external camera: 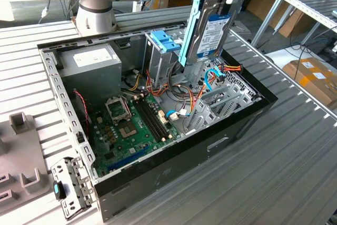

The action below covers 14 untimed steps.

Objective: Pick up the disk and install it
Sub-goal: 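Pick up the disk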

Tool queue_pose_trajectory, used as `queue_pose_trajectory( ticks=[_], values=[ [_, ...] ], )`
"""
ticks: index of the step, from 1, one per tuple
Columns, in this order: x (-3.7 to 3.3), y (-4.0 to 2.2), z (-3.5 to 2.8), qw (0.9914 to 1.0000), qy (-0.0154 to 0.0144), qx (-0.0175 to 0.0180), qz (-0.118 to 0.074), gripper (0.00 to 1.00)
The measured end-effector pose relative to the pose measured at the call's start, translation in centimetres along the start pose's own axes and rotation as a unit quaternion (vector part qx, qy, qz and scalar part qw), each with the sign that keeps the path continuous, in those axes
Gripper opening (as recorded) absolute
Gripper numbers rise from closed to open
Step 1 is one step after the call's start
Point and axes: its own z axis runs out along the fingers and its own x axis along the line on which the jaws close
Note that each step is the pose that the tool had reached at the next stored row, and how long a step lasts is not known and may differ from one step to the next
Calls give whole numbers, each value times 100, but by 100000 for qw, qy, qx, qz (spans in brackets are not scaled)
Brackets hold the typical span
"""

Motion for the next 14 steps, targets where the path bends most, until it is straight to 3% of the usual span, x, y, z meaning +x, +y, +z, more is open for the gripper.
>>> queue_pose_trajectory(
  ticks=[7,14],
  values=[
    [192,-27,4,100000,-4,-1,43,35],
    [483,-65,11,100000,-9,-6,136,35]
  ],
)
